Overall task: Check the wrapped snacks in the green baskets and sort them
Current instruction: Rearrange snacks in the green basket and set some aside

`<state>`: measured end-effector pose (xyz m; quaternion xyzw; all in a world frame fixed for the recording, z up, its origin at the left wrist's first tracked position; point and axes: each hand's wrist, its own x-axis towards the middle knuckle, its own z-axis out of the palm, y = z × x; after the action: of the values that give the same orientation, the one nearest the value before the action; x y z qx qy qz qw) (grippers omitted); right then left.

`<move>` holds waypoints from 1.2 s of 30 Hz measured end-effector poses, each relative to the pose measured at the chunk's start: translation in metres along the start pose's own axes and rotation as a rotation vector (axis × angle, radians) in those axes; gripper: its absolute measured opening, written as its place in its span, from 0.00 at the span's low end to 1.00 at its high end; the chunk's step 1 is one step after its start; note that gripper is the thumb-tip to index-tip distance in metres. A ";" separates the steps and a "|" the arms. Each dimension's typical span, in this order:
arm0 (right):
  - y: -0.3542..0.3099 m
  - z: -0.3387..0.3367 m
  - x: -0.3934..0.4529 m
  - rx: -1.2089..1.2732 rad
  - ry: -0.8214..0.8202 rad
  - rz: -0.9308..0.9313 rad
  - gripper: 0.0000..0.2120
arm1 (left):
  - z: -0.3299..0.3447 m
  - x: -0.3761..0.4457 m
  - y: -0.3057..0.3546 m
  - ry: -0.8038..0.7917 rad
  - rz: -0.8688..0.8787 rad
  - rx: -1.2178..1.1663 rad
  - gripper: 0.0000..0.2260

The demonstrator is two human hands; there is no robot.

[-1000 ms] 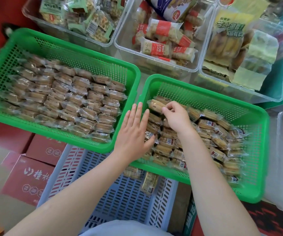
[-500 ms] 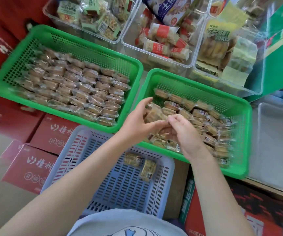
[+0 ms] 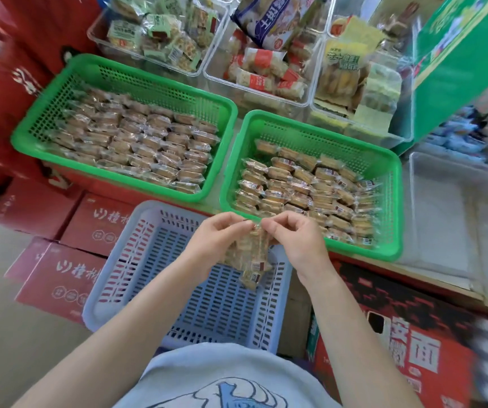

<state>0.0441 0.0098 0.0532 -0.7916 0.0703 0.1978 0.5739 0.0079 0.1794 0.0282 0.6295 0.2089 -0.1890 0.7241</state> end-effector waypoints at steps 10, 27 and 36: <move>0.019 0.006 -0.038 0.097 -0.190 0.121 0.21 | -0.017 -0.030 -0.009 0.111 -0.025 -0.249 0.08; 0.016 0.038 -0.053 0.024 0.101 0.026 0.03 | -0.046 -0.050 -0.020 -0.070 0.038 -0.012 0.20; 0.000 0.048 -0.056 -0.359 0.005 -0.369 0.04 | -0.040 -0.045 -0.004 -0.115 0.051 0.141 0.03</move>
<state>-0.0177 0.0485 0.0629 -0.8807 -0.1103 0.0970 0.4504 -0.0345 0.2188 0.0448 0.6723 0.1372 -0.2204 0.6933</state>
